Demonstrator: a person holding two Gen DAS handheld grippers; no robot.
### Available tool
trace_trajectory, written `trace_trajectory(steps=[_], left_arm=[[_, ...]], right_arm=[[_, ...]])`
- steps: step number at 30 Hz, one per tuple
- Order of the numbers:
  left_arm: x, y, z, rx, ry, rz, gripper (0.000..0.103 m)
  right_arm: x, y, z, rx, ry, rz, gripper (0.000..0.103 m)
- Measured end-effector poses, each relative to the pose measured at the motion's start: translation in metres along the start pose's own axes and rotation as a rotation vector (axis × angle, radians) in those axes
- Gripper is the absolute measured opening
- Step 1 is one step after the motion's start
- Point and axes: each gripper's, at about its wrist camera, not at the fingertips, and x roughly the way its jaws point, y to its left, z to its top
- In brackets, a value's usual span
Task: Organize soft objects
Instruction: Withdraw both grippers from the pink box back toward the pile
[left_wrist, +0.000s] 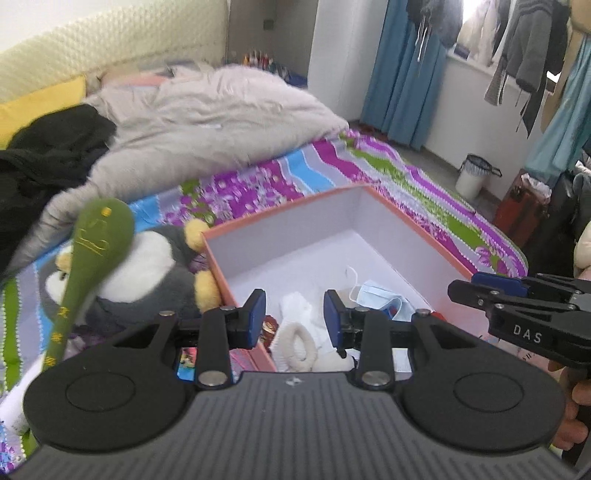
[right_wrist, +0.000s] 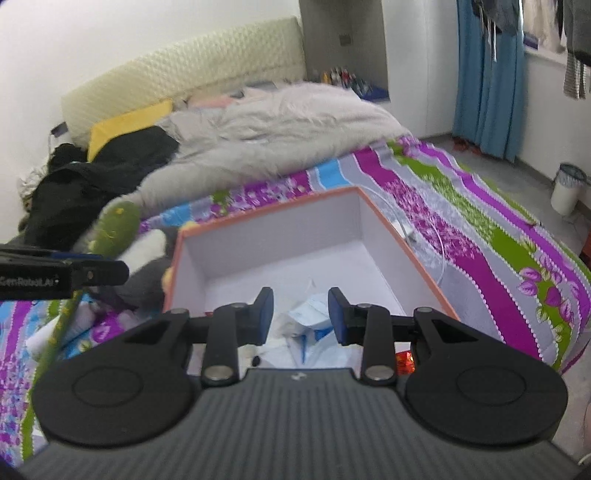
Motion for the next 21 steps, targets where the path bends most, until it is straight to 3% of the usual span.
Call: trace_trajectory(steps=[12,21], left_arm=[[-0.076,0.020,-0.048,-0.030,-0.110,0.025,0.040],[-0.114,0.038,-0.091,-0.074,-0.128,0.042,0.040]], right_arm=[[-0.053,0.046,-0.027,-0.026,-0.105,0.066,0.035],[-0.067,0.071,-0.051,-0.047,-0.101,0.100,0.035]])
